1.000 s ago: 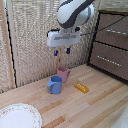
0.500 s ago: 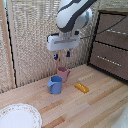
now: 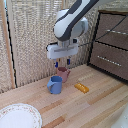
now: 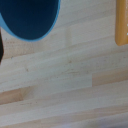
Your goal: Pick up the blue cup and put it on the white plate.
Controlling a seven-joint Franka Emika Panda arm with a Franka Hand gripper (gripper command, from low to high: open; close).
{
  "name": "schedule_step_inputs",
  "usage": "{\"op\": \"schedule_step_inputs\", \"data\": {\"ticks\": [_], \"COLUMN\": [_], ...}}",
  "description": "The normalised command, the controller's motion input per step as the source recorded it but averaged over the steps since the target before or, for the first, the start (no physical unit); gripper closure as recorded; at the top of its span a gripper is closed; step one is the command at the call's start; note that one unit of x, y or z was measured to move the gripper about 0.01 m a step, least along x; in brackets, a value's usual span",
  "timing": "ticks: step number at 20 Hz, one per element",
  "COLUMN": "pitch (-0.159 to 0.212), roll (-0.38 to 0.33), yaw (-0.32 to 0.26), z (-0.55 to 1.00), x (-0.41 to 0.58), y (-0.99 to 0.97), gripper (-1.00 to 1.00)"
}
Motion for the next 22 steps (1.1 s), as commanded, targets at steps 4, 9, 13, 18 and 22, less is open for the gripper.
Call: {"op": "schedule_step_inputs", "data": {"ticks": [4,9,13,18,22], "pitch": [0.0,0.028,0.029,0.013,0.018], "roll": [0.0,-0.008,-0.035,-0.077,-0.041], "yaw": [0.008,0.006,0.0,0.007,0.0], "z": [-0.39,-0.41,-0.35,-0.23,-0.11], "x": [0.021,0.015,0.002,0.074,0.016], "y": [0.0,0.0,0.0,0.05,0.07], "gripper": [-1.0,-1.0,-1.0,1.0,1.0]}}
